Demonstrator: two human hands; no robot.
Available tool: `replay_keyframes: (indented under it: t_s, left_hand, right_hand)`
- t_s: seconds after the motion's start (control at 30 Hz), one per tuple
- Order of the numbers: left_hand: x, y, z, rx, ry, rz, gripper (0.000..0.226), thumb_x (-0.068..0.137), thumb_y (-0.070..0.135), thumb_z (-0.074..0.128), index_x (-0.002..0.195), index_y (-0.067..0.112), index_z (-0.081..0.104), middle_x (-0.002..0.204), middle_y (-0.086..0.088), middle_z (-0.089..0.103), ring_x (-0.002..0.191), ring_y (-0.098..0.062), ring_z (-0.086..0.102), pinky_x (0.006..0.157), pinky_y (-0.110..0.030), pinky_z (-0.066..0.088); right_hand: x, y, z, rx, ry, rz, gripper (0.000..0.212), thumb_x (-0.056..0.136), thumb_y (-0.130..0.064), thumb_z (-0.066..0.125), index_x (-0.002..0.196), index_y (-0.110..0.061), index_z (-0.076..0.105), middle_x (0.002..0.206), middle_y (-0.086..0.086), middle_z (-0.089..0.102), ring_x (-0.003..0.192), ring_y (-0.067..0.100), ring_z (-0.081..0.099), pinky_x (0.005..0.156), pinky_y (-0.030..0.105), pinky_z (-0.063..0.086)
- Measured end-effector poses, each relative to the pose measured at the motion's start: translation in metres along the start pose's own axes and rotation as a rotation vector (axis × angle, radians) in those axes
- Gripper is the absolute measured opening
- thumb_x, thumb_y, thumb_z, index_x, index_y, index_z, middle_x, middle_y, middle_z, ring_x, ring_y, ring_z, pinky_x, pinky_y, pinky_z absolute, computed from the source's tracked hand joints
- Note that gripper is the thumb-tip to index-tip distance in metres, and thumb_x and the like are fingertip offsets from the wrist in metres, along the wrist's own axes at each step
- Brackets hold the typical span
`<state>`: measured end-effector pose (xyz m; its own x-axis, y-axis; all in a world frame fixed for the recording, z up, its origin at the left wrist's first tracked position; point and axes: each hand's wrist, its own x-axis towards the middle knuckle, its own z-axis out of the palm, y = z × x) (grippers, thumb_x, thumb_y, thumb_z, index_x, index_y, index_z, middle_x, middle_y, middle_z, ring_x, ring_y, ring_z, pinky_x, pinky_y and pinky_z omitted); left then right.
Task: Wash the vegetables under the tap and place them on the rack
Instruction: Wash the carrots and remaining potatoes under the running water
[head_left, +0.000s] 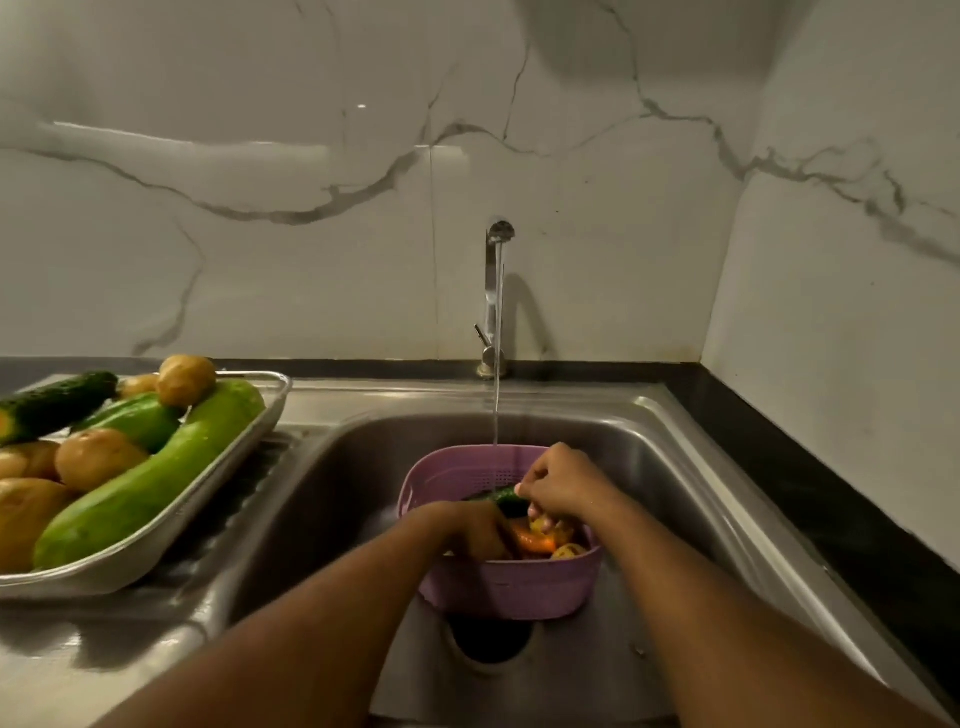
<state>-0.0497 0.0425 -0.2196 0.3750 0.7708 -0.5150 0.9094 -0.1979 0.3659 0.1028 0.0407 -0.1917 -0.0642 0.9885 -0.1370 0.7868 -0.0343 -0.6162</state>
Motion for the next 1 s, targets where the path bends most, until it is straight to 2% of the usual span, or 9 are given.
replay_keyframes:
  t_s: [0.13,0.27,0.43,0.57,0.67,0.73,0.87,0.93,1.0]
  left_hand:
    - [0.009,-0.001,0.003,0.000,-0.134,-0.009,0.055,0.098,0.018,0.065,0.150,0.028,0.052,0.151,-0.005,0.050,0.136,-0.033,0.050,0.113,-0.048,0.043]
    - [0.011,0.003,0.007,-0.044,-0.160,-0.044,0.056,0.096,0.015,0.070,0.149,0.016,0.052,0.149,-0.010,0.053,0.133,-0.034,0.053,0.109,-0.043,0.046]
    - [0.003,0.005,0.004,-0.001,-0.046,0.012,0.042,0.096,0.017,0.067,0.138,0.019,0.063,0.138,-0.010,0.058,0.124,-0.032,0.056,0.108,-0.047,0.048]
    - [-0.008,0.005,-0.001,-0.098,0.167,0.094,0.033,0.097,0.011,0.061,0.130,0.010,0.066,0.127,-0.013,0.066,0.112,-0.031,0.063,0.090,-0.034,0.049]
    - [-0.012,-0.003,-0.008,-0.407,0.359,0.092,0.036,0.097,0.009,0.064,0.132,0.018,0.064,0.113,-0.017,0.072,0.097,-0.030,0.073,0.079,-0.039,0.061]
    - [-0.014,-0.008,-0.014,-0.616,0.474,0.105,0.047,0.098,0.008,0.064,0.142,0.020,0.056,0.117,-0.012,0.069,0.096,-0.023,0.072,0.076,-0.033,0.062]
    - [-0.020,-0.009,-0.025,-0.953,0.599,0.233,0.033,0.102,0.014,0.060,0.135,0.014,0.063,0.114,-0.008,0.073,0.103,-0.021,0.072,0.090,-0.040,0.062]
    - [-0.024,-0.006,-0.026,-0.982,0.628,0.255,0.026,0.103,0.014,0.059,0.128,0.015,0.068,0.107,-0.007,0.076,0.099,-0.019,0.074,0.091,-0.041,0.062]
    - [-0.027,-0.006,-0.027,-0.992,0.635,0.277,0.024,0.103,0.011,0.058,0.124,0.016,0.069,0.104,-0.008,0.076,0.096,-0.019,0.076,0.088,-0.040,0.063]
  right_hand:
    - [0.006,-0.001,0.005,-0.009,-0.018,0.012,0.017,0.100,-0.026,0.066,0.090,-0.016,0.075,0.074,0.002,0.077,0.067,0.017,0.076,0.080,0.043,0.065]
    - [0.007,-0.001,0.009,-0.002,-0.056,0.032,0.018,0.101,-0.022,0.065,0.088,-0.014,0.075,0.072,0.003,0.077,0.057,0.016,0.070,0.066,0.039,0.064]
    - [0.002,-0.002,0.006,0.019,-0.062,0.029,0.019,0.101,-0.020,0.064,0.087,-0.015,0.075,0.075,0.004,0.078,0.061,0.018,0.071,0.068,0.039,0.065]
    - [0.002,0.001,0.006,0.097,-0.010,0.028,0.023,0.103,-0.027,0.062,0.085,-0.018,0.074,0.075,0.003,0.077,0.066,0.020,0.075,0.073,0.044,0.066]
    - [0.004,-0.008,0.002,0.251,0.138,0.002,0.027,0.105,-0.033,0.056,0.089,-0.020,0.073,0.085,0.003,0.075,0.075,0.018,0.070,0.077,0.042,0.062]
    - [0.004,-0.020,-0.003,0.373,0.195,-0.009,0.026,0.107,-0.037,0.051,0.102,-0.023,0.073,0.097,0.004,0.071,0.083,0.017,0.065,0.074,0.038,0.060]
    - [0.000,-0.034,0.001,0.401,0.063,-0.044,0.035,0.106,-0.032,0.054,0.141,-0.030,0.056,0.123,0.004,0.062,0.100,0.022,0.067,0.066,0.030,0.060]
    - [-0.001,-0.036,0.003,0.530,0.073,-0.033,0.038,0.103,-0.029,0.061,0.141,-0.028,0.055,0.120,0.010,0.066,0.092,0.024,0.074,0.064,0.029,0.063]
    - [-0.002,-0.037,0.003,0.571,0.124,-0.037,0.030,0.100,-0.029,0.067,0.129,-0.024,0.060,0.106,0.012,0.072,0.077,0.022,0.077,0.059,0.027,0.062]
